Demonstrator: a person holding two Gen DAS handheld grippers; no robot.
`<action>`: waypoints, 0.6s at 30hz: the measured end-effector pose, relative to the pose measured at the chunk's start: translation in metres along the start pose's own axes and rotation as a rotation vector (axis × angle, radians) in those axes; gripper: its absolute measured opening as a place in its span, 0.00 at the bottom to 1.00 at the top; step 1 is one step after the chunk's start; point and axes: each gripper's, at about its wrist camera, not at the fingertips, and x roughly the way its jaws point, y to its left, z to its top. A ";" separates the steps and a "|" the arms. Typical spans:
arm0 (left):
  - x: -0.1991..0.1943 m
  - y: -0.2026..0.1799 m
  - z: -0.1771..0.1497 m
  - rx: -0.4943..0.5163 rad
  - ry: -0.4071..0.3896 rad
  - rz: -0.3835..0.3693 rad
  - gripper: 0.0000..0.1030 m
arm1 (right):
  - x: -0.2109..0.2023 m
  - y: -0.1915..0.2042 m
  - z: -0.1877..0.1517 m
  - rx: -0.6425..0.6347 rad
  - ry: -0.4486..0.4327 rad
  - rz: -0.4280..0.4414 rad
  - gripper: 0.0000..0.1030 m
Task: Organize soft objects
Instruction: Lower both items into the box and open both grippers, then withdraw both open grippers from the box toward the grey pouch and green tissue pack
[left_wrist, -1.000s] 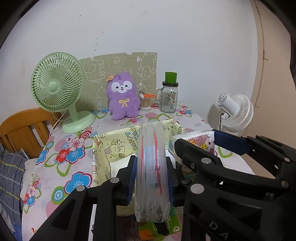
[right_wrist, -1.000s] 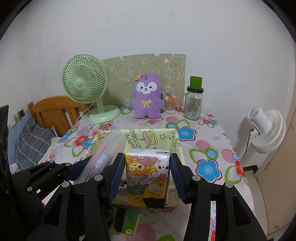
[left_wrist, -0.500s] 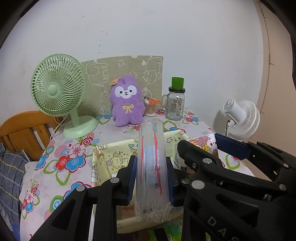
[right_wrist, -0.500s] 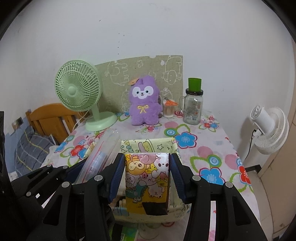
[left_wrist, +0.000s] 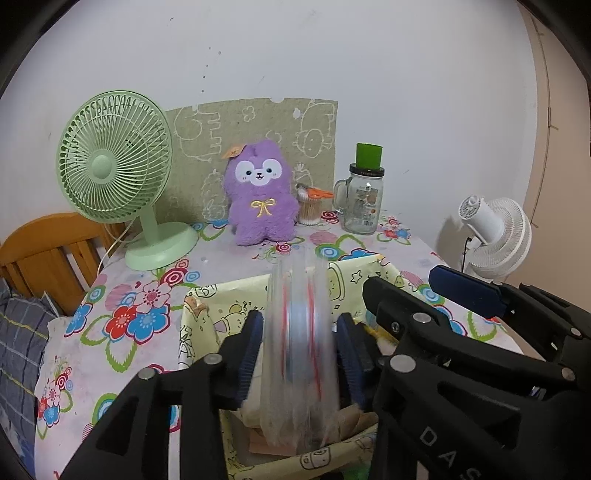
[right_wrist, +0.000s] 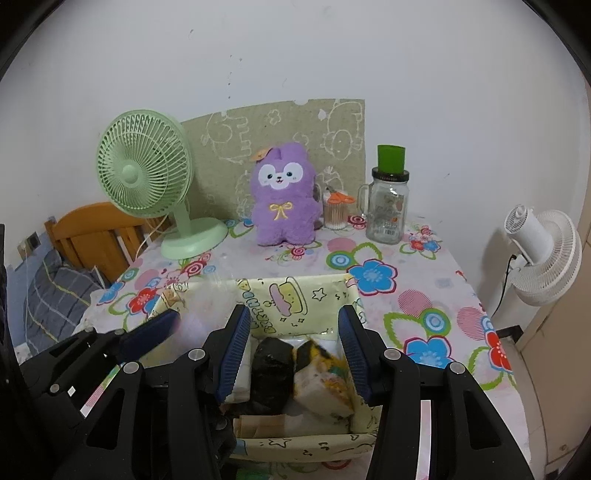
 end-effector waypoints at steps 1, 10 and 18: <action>0.001 0.000 -0.001 0.001 0.002 0.003 0.53 | 0.001 0.000 -0.001 -0.002 0.000 0.002 0.52; 0.002 0.003 -0.006 0.001 0.019 -0.009 0.90 | 0.006 0.002 -0.004 -0.003 0.014 0.017 0.78; -0.009 0.001 -0.010 0.007 0.014 -0.021 0.98 | -0.008 0.004 -0.007 -0.009 -0.009 -0.011 0.96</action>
